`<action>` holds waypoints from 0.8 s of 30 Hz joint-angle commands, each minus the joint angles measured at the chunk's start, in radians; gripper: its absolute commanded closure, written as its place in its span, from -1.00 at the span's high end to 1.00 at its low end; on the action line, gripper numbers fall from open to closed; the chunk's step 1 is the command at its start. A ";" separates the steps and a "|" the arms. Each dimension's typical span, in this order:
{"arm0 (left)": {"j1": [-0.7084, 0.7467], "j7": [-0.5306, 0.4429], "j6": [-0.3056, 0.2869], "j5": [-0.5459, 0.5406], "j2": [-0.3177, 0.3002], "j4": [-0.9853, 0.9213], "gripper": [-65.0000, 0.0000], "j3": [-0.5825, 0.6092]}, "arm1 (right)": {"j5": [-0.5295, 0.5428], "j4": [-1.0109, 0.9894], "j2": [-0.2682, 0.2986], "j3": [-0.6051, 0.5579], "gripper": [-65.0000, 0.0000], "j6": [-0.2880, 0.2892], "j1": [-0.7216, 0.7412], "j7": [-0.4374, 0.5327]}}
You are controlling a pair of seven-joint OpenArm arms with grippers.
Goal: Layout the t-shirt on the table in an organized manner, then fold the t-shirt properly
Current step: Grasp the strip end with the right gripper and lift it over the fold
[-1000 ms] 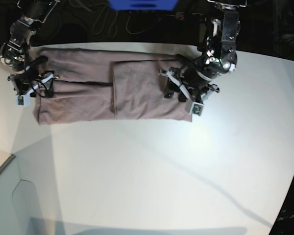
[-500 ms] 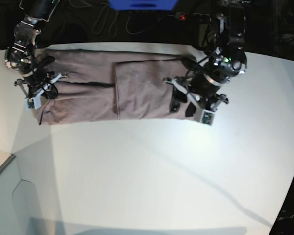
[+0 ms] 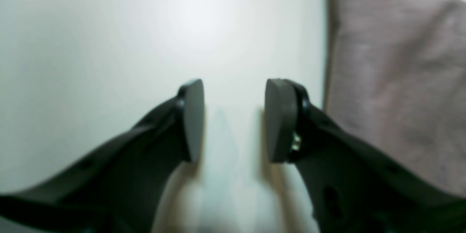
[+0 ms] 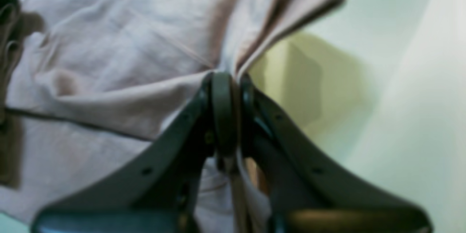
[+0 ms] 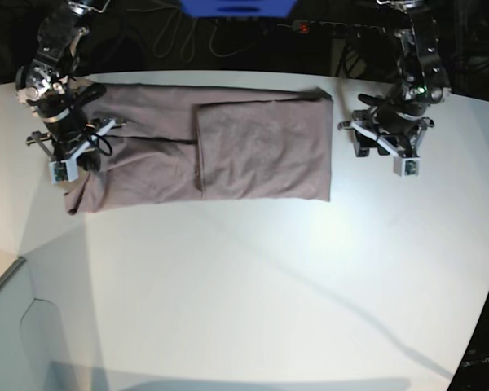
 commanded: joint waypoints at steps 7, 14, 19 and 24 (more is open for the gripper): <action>-0.032 -0.020 -0.006 -0.014 0.009 -0.041 -0.18 0.007 | 0.021 0.196 -0.047 -0.152 -1.00 0.014 -0.086 0.027; -0.032 -0.020 -0.006 -0.014 0.002 -0.047 -0.18 0.052 | 0.021 0.284 -0.059 -0.337 -1.00 0.014 -0.152 0.027; -0.026 -0.019 -0.006 -0.014 0.008 -0.046 -0.18 0.066 | 0.020 0.282 -0.059 -0.445 -1.00 0.014 -0.154 0.027; -0.026 -0.019 -0.006 -0.014 0.006 -0.047 -0.18 0.092 | 0.020 0.273 -0.059 -0.577 -1.00 0.014 -0.143 0.027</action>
